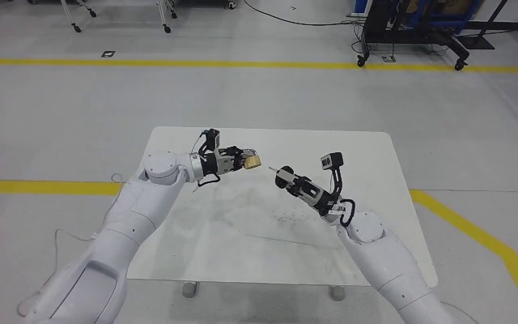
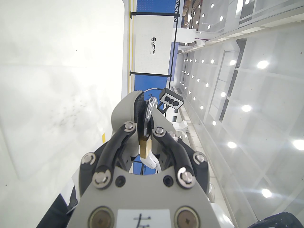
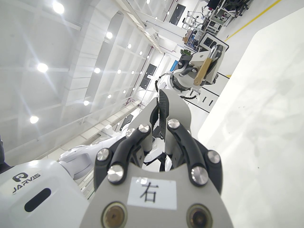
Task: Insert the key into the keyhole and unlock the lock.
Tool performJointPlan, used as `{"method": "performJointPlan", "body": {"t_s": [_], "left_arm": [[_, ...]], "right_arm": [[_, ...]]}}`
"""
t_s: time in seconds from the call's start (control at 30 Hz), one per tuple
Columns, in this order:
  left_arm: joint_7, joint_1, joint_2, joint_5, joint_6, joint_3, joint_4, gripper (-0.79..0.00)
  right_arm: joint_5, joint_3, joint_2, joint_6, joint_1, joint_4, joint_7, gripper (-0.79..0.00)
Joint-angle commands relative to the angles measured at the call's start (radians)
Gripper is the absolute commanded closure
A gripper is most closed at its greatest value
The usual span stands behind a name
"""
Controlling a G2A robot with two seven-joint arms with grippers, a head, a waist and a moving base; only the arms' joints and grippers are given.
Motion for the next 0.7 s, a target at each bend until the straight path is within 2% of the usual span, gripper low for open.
{"method": "performJointPlan", "body": {"t_s": [0.0, 0.03, 0.1, 0.2, 0.33, 0.5, 0.57, 0.67], "left_arm": [[0.057, 0.003, 0.002, 0.035, 0.0, -0.002, -0.007, 0.0], [0.103, 0.011, 0.003, 0.044, 0.012, -0.007, -0.009, 0.0], [0.106, 0.031, 0.0, -0.03, 0.039, -0.031, -0.017, 0.0], [0.155, 0.031, 0.0, 0.01, 0.044, -0.034, -0.037, 0.0], [0.213, 0.043, -0.007, 0.015, 0.072, -0.033, -0.064, 0.0], [0.264, 0.047, -0.012, 0.042, 0.087, -0.035, -0.077, 0.0], [0.318, 0.047, -0.011, 0.079, 0.089, -0.04, -0.082, 0.0], [0.318, 0.047, -0.011, 0.079, 0.089, -0.04, -0.082, 0.0]], "right_arm": [[0.0, 0.0, 0.0, 0.0, 0.0, 0.0, 0.0, 0.0], [0.0, 0.0, 0.0, 0.0, 0.0, 0.0, 0.0, 0.0], [-0.005, -0.001, 0.0, 0.013, -0.004, 0.0, -0.01, 0.0], [-0.077, -0.022, -0.005, 0.088, -0.031, -0.018, -0.104, 0.0], [-0.071, -0.072, -0.019, 0.218, -0.081, -0.079, -0.219, 0.0], [-0.091, -0.091, -0.032, 0.288, -0.146, -0.163, -0.417, 0.0], [-0.102, -0.091, -0.032, 0.296, -0.154, -0.176, -0.435, 0.0], [-0.102, -0.091, -0.032, 0.296, -0.154, -0.176, -0.435, 0.0]]}}
